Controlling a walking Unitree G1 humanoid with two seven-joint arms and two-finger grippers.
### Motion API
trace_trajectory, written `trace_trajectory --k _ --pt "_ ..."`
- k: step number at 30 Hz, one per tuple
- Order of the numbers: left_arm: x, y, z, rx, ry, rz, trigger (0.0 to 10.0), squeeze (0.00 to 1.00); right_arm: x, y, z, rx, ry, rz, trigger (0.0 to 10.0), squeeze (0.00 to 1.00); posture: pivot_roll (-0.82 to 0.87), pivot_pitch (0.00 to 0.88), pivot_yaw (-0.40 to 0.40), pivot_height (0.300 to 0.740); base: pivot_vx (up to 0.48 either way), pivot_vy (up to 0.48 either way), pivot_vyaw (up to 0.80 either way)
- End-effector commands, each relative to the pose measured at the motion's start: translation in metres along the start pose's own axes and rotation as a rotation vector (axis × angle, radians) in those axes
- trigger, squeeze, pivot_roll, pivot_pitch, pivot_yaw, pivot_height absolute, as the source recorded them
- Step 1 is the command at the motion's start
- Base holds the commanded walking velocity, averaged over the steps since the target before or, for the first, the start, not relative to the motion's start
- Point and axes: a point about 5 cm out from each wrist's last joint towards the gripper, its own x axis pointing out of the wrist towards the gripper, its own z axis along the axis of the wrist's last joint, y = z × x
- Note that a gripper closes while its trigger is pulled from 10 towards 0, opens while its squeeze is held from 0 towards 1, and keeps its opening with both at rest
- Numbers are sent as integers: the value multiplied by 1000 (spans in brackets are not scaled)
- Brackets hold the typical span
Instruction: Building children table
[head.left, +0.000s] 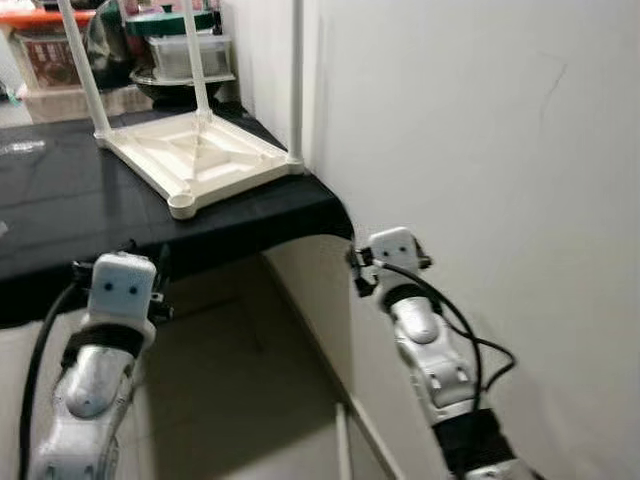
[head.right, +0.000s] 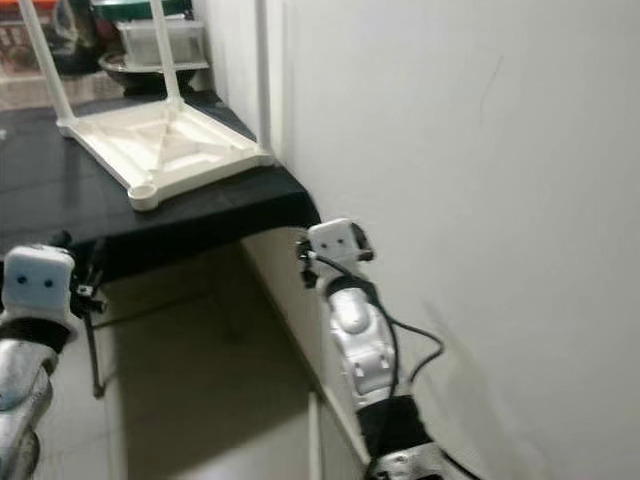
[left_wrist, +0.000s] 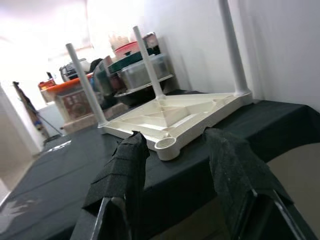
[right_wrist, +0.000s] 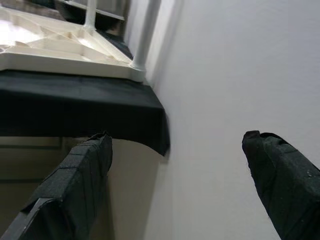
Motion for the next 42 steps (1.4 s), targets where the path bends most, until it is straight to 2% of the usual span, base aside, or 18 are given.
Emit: trace_trajectory --k 1,7,11,17,26,36,42 --pt "0 0 -3 -17 13 7 10000 0 0 3 -1 -9 2 19 10000 0 -64 0 -68 740 0 0 0" --pt "0 -3 -2 -30 11 0 10000 0 -2 12 0 -27 -14 103 10000 0 -64 0 -69 740 0 0 0" --pt "1 -6 -1 -46 4 -7 10000 0 -3 18 0 -36 -12 145 10000 0 -66 0 -67 740 0 0 800" --pt "1 -7 -1 -48 4 -7 10000 0 -4 20 -1 -33 -8 163 10000 0 -67 0 -67 740 0 0 785" --pt "1 -8 -1 -53 5 -6 10000 0 -4 20 -2 -19 -1 188 10000 0 -68 0 -67 740 0 0 0" --pt "3 -8 1 -66 -1 -7 10000 0 -6 26 -4 -54 -3 236 10000 0 -65 0 -67 740 0 0 0" --pt "4 -9 1 -67 -8 -11 10000 0 -7 27 -5 -58 0 240 10000 0 -65 0 -65 740 40 0 634"
